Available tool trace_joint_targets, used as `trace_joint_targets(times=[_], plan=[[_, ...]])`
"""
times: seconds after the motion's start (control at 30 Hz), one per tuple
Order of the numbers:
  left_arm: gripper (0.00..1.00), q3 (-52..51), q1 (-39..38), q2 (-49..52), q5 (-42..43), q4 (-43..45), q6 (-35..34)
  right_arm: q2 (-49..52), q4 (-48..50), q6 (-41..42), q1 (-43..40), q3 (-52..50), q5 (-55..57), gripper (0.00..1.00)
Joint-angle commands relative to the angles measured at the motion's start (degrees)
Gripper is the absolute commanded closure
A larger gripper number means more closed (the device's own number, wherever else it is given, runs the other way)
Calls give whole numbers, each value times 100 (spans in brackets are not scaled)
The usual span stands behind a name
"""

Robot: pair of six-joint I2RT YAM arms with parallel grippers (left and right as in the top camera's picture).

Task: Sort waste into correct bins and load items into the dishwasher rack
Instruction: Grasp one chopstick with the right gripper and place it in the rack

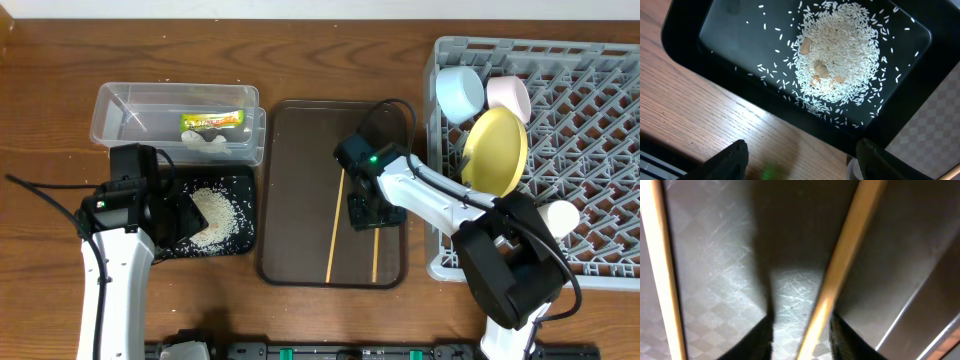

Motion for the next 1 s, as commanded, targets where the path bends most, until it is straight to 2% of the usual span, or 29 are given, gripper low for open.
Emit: trace_joint_targets(times=[0.0, 0.27, 0.4, 0.67, 0.97], plan=[[28, 35, 35, -20, -28, -17, -48, 138, 52, 39, 48, -127, -33, 71], [28, 35, 35, -20, -28, -20, -48, 138, 127, 111, 46, -125, -76, 88], [28, 35, 35, -20, -28, -20, -48, 136, 129, 122, 26, -76, -92, 99], [28, 35, 35, -20, -28, -20, -48, -323, -81, -94, -205, 212, -87, 99], [28, 35, 35, -20, -28, -17, -48, -1784, -372, -855, -988, 323, -46, 99]])
